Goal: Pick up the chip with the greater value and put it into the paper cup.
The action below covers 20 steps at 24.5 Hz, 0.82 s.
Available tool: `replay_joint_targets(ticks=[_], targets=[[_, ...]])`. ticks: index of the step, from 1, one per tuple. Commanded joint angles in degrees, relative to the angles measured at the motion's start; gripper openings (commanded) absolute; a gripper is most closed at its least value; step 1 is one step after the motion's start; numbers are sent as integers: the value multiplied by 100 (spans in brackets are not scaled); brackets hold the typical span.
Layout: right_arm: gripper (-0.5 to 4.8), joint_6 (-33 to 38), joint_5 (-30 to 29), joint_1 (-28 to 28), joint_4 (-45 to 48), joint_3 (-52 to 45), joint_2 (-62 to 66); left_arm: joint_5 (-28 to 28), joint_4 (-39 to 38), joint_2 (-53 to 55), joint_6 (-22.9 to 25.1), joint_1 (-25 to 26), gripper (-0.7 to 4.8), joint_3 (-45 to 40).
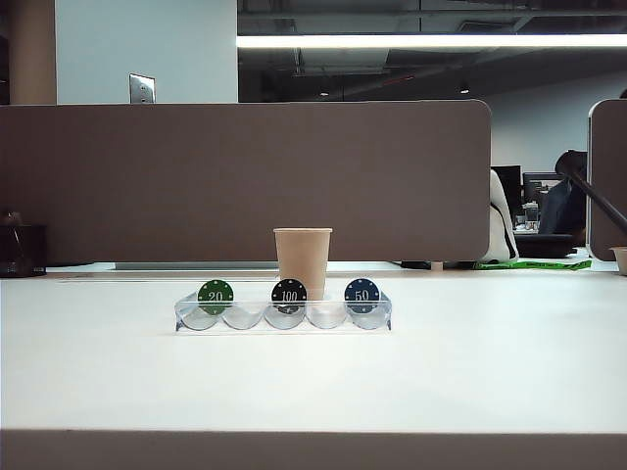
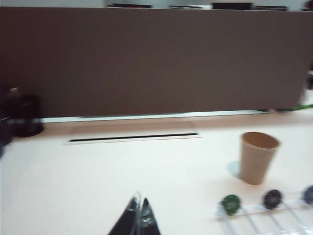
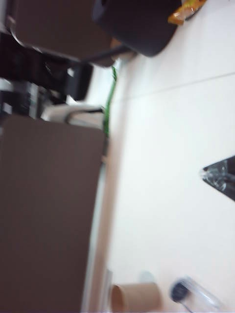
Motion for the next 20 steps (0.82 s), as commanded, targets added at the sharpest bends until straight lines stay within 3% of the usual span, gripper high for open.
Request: replay_joint_targets(ticks=[1,13,17,20], targets=[[-5,-149,-476,11,-313,745,820,516,-107,575,0,-7,-5,487],[-6,-339,-1690,61,-1110,3432,4509,1342,-90,2889,7,-120,-5,1458],[-5,-634,-1912,433,-1115,4068,5563,1351,-46,3272,140,-232,-5,1458],[-6,-927,-1904,767,-1093,4568,6411,1392,96,3641,522,-518,-5,1458]])
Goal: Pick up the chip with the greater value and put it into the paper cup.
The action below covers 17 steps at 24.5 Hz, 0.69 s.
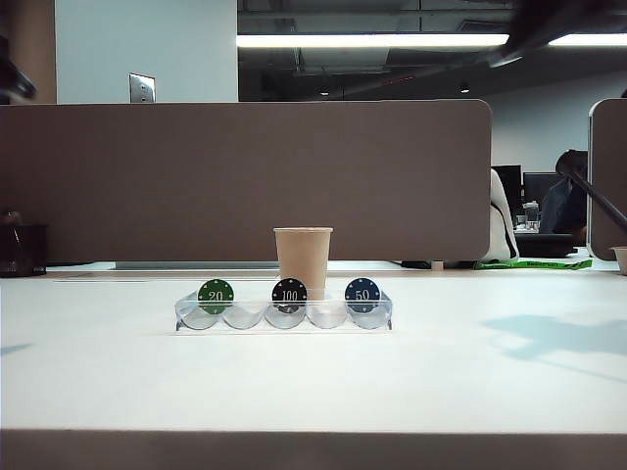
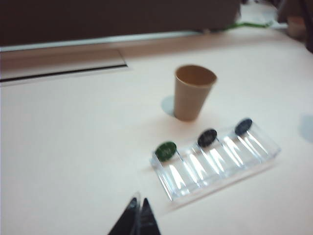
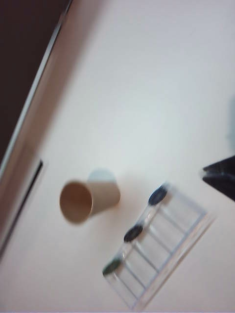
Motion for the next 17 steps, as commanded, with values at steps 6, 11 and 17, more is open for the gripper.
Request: replay_joint_targets(ticks=[6,11,17], targets=[[-5,-227,0,643,918,566,1373,22,186,435,505,-835,-5,22],[-5,-313,-46,824,1132,885,1974,-98,190,448,728,-1147,-5,22],[-5,-699,-195,850,-66,2214,2959,-79,94,595,704,-1156,-5,22]])
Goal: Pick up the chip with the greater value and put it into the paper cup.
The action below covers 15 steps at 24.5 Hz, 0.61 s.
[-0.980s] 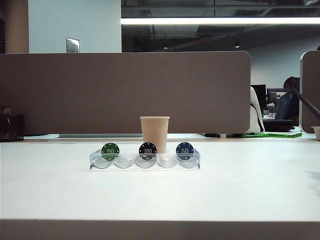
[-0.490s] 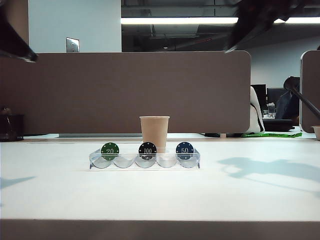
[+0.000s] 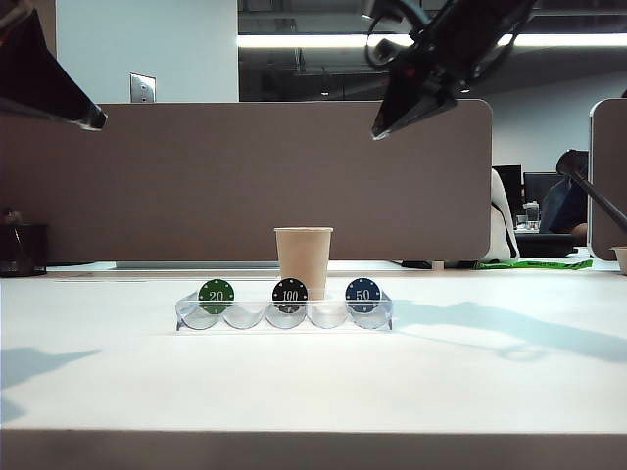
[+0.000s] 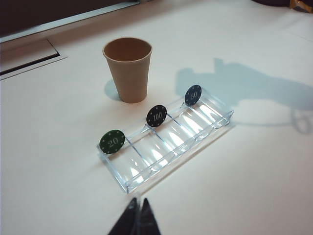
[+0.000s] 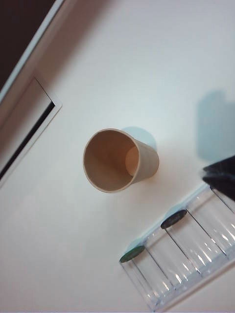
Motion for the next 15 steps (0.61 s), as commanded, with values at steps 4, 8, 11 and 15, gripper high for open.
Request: replay_joint_targets(ticks=[4,8,11,15], targets=[[-5,-697,-138,-4,-938,1113,756,74,-262,77,9,2,-5,15],[-5,-984,-118,-4,-863,1381,1078,105,-415,79,13,0,-5,15],[-5,-984,-122,-2,-826,1366,1233,444,-411,79,-7,-2,-5,15],[-5,-979,-271,0,-625,1366,1255,437,-393,79,-7,-7,-6,15]])
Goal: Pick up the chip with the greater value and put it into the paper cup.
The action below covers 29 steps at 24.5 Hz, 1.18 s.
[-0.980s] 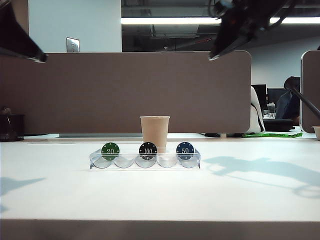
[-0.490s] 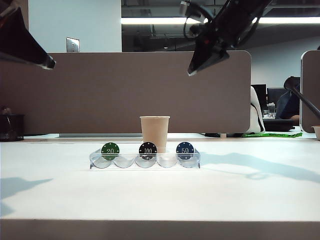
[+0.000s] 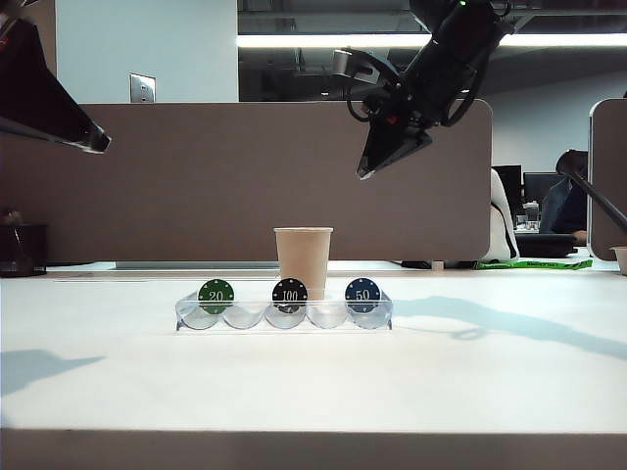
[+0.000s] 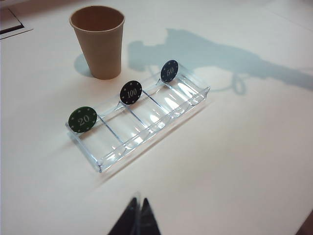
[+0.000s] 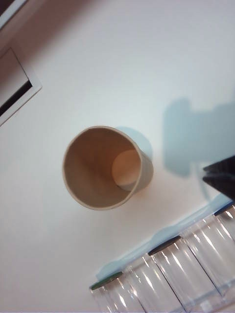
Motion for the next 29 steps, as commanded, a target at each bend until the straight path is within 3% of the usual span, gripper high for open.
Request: replay_joint_targets(ticks=[1,4,9,13,19,24,29], targets=[[-5,-15,-291,0,339,26,-33,46,59,-4,-7,7,-5,15],[-5,-13,-970,2,769,26,-20,57,166,-4,-7,9,-5,15],[-5,-28,-1062,2,1445,26,157,192,251,-4,-7,9,-5,15],[-5,-463,-1285,-7,1860,28,492,192,247,-4,-4,9,-5,15],[-5,-568,-2824,-160,1543,31,1082,192,243,-4,-4,9,-5,15],[-4,-1410,-3311,-160,964,28,1117,192,229,-4,-2,9,-6,15],[16,-2256,-3311,-144,581,28,1139,190,232,-4,0,9,-5,15]])
